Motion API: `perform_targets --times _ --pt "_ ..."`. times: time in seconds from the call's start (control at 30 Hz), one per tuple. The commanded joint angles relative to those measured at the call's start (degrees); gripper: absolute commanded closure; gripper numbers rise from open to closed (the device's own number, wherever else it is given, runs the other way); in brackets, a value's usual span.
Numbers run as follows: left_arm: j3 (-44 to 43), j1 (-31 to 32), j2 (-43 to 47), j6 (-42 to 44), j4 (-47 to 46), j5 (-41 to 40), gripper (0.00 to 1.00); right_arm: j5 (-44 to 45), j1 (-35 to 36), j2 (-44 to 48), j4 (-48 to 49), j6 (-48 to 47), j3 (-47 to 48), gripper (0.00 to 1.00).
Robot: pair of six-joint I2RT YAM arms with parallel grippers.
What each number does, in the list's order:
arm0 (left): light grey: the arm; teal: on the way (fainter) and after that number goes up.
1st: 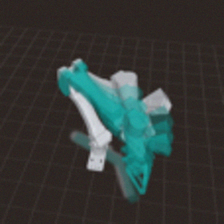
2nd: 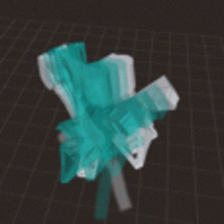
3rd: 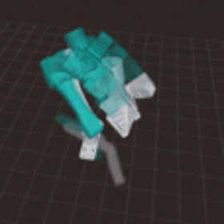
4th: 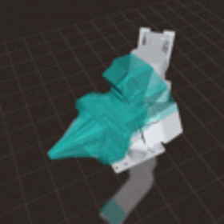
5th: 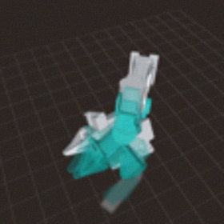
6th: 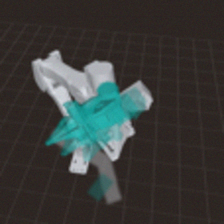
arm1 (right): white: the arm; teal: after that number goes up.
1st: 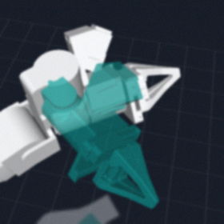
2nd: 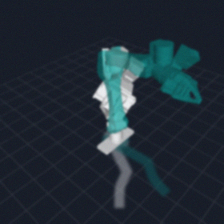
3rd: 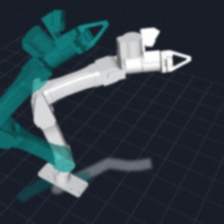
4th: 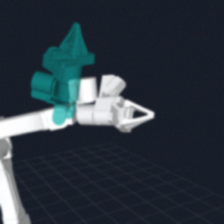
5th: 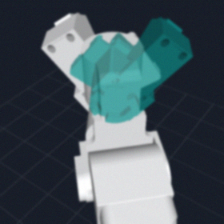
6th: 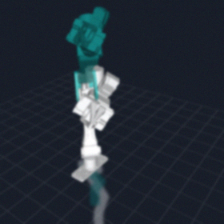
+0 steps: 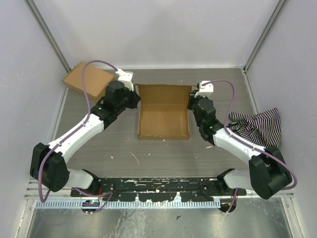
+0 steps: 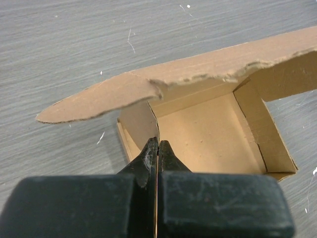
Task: Fold the paper box
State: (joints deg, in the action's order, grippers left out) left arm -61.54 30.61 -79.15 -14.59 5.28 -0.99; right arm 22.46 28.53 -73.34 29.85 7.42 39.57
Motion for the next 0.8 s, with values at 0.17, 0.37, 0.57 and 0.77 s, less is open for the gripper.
perform_targets --times 0.17,0.37,0.57,0.77 --pt "6.1 2.1 6.9 -2.2 1.5 -0.5 1.00 -0.7 4.1 5.1 -8.1 5.9 -4.7 0.98" --pt "8.9 3.6 11.2 -3.7 4.0 -1.9 1.00 1.1 6.7 8.6 -14.3 8.8 -6.8 0.95" --pt "11.3 4.4 16.1 -6.5 9.6 -2.9 0.86 0.9 7.2 13.7 -26.2 13.4 -7.6 0.60" --pt "14.0 4.6 27.6 -11.5 18.5 -2.6 0.69 -1.7 7.1 24.4 -44.9 16.6 -5.9 0.55"
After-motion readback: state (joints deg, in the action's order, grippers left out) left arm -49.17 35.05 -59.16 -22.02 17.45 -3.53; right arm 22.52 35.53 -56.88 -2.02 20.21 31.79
